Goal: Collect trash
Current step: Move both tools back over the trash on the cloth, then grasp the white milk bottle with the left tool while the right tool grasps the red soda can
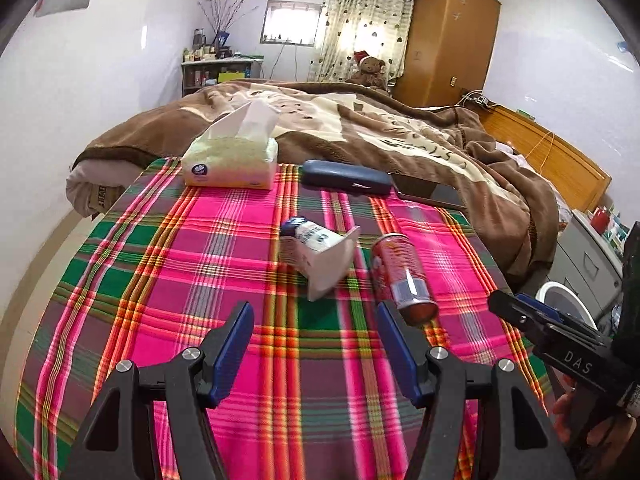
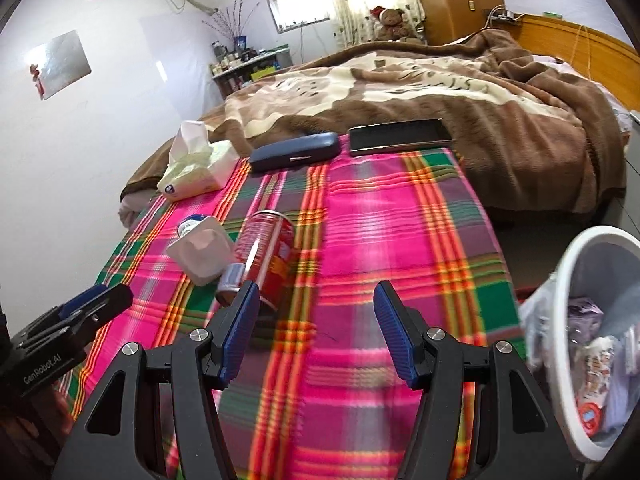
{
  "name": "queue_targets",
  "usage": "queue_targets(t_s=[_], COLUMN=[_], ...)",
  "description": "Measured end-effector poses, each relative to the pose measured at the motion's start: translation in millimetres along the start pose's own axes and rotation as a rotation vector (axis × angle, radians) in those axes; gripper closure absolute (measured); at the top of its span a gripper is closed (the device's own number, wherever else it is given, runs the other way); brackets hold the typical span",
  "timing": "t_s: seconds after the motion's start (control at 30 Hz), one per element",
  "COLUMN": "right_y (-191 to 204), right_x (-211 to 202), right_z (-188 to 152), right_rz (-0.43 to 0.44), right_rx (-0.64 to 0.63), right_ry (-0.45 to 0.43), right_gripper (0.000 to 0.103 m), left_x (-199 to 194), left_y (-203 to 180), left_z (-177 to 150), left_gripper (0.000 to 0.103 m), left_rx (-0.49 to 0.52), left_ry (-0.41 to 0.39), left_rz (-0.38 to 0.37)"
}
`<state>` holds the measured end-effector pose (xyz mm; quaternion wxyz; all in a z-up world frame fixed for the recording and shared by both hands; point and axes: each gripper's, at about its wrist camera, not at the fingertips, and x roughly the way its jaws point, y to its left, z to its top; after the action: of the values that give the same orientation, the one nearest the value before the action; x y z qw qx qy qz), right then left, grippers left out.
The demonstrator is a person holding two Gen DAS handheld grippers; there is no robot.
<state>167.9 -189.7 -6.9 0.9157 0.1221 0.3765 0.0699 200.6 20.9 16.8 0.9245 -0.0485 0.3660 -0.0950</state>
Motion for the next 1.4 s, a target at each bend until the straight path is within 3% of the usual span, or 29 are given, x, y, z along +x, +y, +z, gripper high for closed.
queue_targets(t_s=[0.6,1.07,1.23,1.33,1.4], right_y=[27,29,27,23,20], right_x=[57,61,59,59,58], right_z=[16,17,17,18,19], right_rz=[0.076,0.060,0.046,0.033,0.028], right_rx=[-0.022,-0.067,-0.084,-0.084,-0.078], right_ry=[0.129,0.128,0.124,0.115,0.112], right_gripper=[0.041,0.047,0.047,0.047,0.047], left_x=[75,86,80,75,76], left_y=[19,41,43,33,29], left_z=[23,30,28,27,29], left_gripper=[0.039,0.039,0.039,0.029,0.028], left_rx=[0.033,0.028,-0.008,0.014,0.011], left_ry=[0.115,0.117,0.112,0.087,0.078], left_rz=[-0.001,0.099,-0.007,-0.041,-0.065])
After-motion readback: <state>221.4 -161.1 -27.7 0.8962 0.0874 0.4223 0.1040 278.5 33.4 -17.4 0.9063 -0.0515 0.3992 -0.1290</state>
